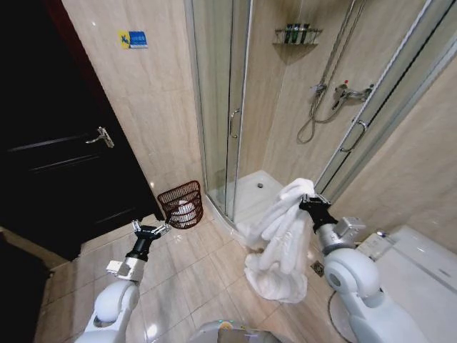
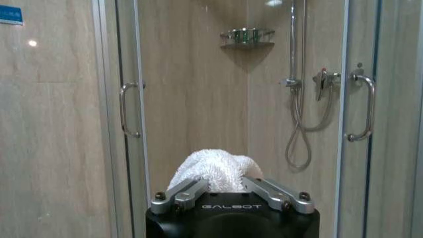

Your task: Discard the used towel into the hamper.

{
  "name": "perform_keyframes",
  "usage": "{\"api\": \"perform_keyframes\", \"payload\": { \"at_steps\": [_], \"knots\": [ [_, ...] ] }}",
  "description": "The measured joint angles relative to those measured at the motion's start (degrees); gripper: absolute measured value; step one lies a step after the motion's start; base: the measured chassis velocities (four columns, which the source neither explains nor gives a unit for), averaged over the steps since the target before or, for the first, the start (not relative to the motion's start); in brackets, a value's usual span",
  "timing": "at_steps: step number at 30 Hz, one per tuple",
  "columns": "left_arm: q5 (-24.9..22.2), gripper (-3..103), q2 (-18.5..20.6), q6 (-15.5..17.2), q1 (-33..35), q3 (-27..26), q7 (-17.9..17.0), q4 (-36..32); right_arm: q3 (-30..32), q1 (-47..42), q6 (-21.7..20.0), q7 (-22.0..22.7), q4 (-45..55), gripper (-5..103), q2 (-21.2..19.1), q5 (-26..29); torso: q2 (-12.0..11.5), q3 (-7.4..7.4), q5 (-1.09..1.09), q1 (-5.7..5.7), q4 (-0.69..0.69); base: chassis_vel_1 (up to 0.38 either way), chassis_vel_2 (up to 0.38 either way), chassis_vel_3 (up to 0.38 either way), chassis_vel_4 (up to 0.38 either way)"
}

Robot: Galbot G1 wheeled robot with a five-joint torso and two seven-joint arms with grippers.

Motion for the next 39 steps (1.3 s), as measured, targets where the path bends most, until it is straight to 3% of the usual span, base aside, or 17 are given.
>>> {"api": "perform_keyframes", "payload": {
  "at_steps": [13, 22, 34, 39],
  "knots": [
    [-0.5, 100, -0.1, -0.8, 0.5, 0.0, -0.1, 0.4, 1.2, 3.4, 0.0, 0.0, 0.6, 4, -4.2, 1.7, 0.0, 0.00, -0.01, 0.00, 0.00, 0.000, 0.000, 0.000, 0.000],
    [-1.7, 100, -1.1, 1.9, -0.4, 0.0, -2.5, -0.8, 3.1, 3.7, -0.3, -0.4, 4.5, 4, -7.0, 3.3, 0.0, 0.00, -0.01, 0.00, 0.00, 0.000, 0.000, 0.000, 0.000],
    [-1.5, 100, -2.1, 2.5, 0.4, 0.4, -3.0, -2.3, 10.6, 3.0, -2.3, 0.4, 10.4, 4, -14.6, 9.8, 0.0, 0.00, -0.01, 0.00, 0.00, 0.000, 0.000, 0.000, 0.000],
    [-1.4, 100, -2.2, 2.5, 0.4, 0.5, -3.3, -2.5, 12.0, 2.7, -2.5, 0.3, 10.4, 4, -15.6, 10.6, 0.0, 0.00, -0.01, 0.00, 0.00, 0.000, 0.000, 0.000, 0.000]
  ]
}}
